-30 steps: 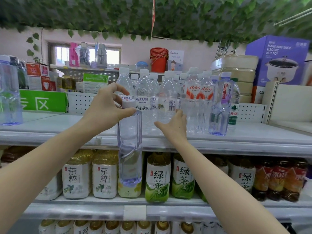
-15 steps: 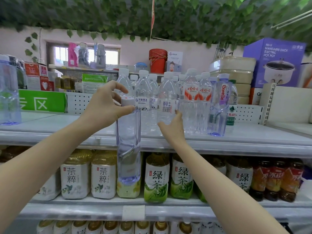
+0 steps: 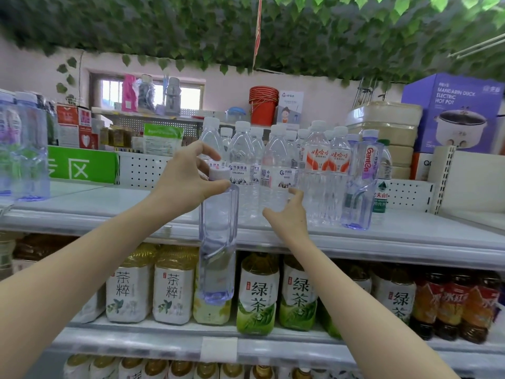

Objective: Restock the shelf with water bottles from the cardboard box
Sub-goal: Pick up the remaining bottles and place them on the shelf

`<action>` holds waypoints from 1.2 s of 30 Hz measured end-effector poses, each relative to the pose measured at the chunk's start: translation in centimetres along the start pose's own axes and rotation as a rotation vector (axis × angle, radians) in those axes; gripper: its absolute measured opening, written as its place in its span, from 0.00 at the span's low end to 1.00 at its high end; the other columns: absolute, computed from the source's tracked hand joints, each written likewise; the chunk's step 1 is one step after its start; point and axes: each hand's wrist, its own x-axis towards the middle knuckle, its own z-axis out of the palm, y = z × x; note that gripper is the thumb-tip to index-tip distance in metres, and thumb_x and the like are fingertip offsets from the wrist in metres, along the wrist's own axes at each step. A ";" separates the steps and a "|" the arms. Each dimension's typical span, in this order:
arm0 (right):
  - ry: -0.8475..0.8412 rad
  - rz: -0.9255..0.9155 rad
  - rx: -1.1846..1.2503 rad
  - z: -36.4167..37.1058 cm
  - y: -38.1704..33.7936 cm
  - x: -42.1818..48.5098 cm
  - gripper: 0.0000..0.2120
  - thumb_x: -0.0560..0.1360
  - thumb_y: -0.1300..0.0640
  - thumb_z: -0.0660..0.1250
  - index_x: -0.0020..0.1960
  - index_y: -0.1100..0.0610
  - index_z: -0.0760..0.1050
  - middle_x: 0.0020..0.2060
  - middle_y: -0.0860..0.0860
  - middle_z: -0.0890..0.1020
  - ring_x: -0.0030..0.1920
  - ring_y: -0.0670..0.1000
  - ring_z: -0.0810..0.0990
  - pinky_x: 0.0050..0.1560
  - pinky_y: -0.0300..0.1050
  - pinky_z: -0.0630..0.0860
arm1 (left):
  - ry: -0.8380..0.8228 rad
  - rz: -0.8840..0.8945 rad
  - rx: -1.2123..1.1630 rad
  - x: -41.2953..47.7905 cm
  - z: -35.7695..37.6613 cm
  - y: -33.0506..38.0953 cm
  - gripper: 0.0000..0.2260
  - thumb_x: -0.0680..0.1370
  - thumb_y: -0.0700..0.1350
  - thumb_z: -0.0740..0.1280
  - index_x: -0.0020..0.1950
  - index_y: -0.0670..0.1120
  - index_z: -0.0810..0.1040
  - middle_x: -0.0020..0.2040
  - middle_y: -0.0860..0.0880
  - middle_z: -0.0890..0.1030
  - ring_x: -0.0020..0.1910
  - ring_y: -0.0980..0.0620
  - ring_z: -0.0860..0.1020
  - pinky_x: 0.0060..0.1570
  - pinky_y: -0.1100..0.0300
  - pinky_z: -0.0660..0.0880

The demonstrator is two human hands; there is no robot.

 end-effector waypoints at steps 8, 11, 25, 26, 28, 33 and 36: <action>0.011 0.017 -0.113 0.3 -0.2 0.3 0.40 0.68 0.52 0.74 0.71 0.58 0.55 0.69 0.54 0.64 0.66 0.54 0.66 0.58 0.45 0.67 | -0.024 0.018 0.013 0.2 -0.2 0.5 0.18 0.68 0.42 0.76 0.54 0.47 0.73 0.39 0.45 0.78 0.34 0.50 0.78 0.39 0.56 0.75; -0.004 0.029 -0.036 0.3 0.1 0.1 0.38 0.70 0.57 0.72 0.72 0.56 0.54 0.68 0.54 0.66 0.62 0.53 0.70 0.53 0.44 0.69 | -0.021 0.023 0.013 0.4 -0.3 0.6 0.18 0.68 0.43 0.76 0.53 0.47 0.73 0.40 0.44 0.78 0.34 0.50 0.77 0.39 0.56 0.74; 0.109 -0.012 -0.255 1.5 0.0 -0.2 0.43 0.66 0.45 0.76 0.71 0.56 0.57 0.67 0.54 0.65 0.66 0.55 0.67 0.64 0.52 0.68 | -0.032 0.043 0.016 1.0 -1.0 1.0 0.18 0.68 0.43 0.76 0.53 0.47 0.73 0.36 0.49 0.76 0.33 0.52 0.74 0.32 0.61 0.68; 0.098 -0.016 -0.243 1.4 0.0 -0.3 0.43 0.66 0.46 0.75 0.72 0.56 0.56 0.67 0.54 0.65 0.66 0.55 0.68 0.65 0.52 0.68 | -0.036 0.043 0.020 1.0 -1.0 1.0 0.18 0.68 0.43 0.76 0.53 0.47 0.73 0.37 0.48 0.77 0.33 0.52 0.75 0.32 0.61 0.68; 0.061 -0.015 -0.208 1.3 -0.1 -0.5 0.42 0.68 0.48 0.74 0.72 0.56 0.55 0.69 0.53 0.66 0.67 0.55 0.69 0.66 0.53 0.68 | -0.042 0.045 0.020 1.0 -1.1 0.9 0.18 0.68 0.43 0.76 0.53 0.47 0.72 0.37 0.48 0.77 0.34 0.51 0.76 0.32 0.60 0.69; 0.040 0.019 -0.175 1.3 -0.6 -0.8 0.39 0.71 0.52 0.72 0.73 0.56 0.54 0.69 0.54 0.68 0.67 0.56 0.69 0.68 0.54 0.66 | -0.057 0.052 0.000 1.3 -1.3 0.3 0.18 0.68 0.44 0.76 0.53 0.49 0.72 0.39 0.46 0.78 0.37 0.48 0.78 0.34 0.59 0.71; 0.048 0.016 -0.182 1.5 -0.6 -0.9 0.38 0.71 0.51 0.72 0.73 0.56 0.54 0.69 0.53 0.68 0.67 0.56 0.69 0.68 0.55 0.64 | -0.077 0.057 -0.016 1.6 -1.4 0.1 0.18 0.68 0.44 0.76 0.53 0.49 0.73 0.40 0.45 0.78 0.37 0.47 0.78 0.36 0.58 0.73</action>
